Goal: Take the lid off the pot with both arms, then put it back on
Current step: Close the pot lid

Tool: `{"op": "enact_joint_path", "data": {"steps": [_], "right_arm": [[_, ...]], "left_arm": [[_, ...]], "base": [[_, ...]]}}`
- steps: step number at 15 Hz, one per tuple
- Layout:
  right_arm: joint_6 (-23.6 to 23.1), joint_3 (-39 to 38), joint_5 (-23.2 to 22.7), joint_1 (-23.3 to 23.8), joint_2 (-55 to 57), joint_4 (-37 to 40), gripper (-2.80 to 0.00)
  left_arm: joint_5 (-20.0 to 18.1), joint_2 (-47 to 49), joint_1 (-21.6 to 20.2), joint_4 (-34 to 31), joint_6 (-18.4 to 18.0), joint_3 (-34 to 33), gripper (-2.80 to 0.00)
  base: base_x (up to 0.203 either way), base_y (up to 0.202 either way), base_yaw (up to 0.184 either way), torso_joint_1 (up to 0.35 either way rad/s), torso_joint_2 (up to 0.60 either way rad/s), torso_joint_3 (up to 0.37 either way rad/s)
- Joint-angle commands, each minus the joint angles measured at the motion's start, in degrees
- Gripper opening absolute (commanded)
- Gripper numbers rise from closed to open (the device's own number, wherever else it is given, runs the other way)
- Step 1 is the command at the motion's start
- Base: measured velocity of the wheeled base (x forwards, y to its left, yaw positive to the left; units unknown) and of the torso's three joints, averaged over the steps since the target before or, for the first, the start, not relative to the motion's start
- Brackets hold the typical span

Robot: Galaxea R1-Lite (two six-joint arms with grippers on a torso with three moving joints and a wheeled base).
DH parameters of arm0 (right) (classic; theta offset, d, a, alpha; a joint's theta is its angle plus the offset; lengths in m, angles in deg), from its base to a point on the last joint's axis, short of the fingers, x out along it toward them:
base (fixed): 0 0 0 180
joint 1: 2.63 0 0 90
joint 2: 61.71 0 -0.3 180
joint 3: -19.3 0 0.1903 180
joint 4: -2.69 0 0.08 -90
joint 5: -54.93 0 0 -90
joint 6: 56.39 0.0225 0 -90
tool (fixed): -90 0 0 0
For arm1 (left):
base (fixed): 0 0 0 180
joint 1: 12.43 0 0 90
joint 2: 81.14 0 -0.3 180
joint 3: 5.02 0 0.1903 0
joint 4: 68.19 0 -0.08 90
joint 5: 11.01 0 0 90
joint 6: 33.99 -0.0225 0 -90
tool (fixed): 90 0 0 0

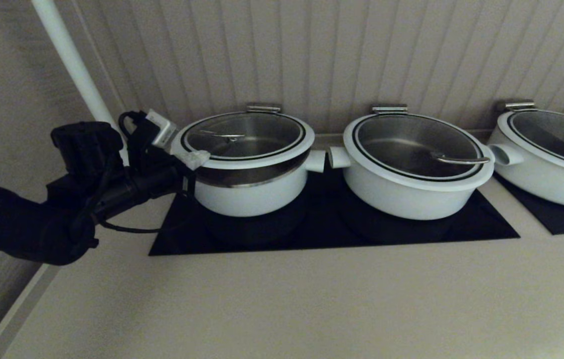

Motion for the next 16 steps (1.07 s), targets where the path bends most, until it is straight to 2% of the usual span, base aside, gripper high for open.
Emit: {"op": "enact_joint_path", "data": {"steps": [1, 5, 9, 16], "right_arm": [[-0.1, 0.0, -0.1, 0.0, 0.0, 0.0, -2.8], [-0.1, 0.0, -0.1, 0.0, 0.0, 0.0, -2.8], [-0.1, 0.0, -0.1, 0.0, 0.0, 0.0, -2.8], [-0.1, 0.0, -0.1, 0.0, 0.0, 0.0, -2.8]], "left_arm": [[-0.1, 0.6, 0.0, 0.4, 0.0, -0.9, -2.8], [-0.1, 1.0, 0.0, 0.5, 0.0, -2.4, -2.8], [0.0, 3.8, 0.0, 8.1, -0.1, -4.5, -2.8], [0.0, 5.3, 0.0, 8.6, -0.2, -6.3, -2.8]], "base": [[0.0, 0.0, 0.0, 0.0, 0.0, 0.0], [0.0, 0.0, 0.0, 0.0, 0.0, 0.0], [0.0, 0.0, 0.0, 0.0, 0.0, 0.0], [0.0, 0.0, 0.0, 0.0, 0.0, 0.0]]}}
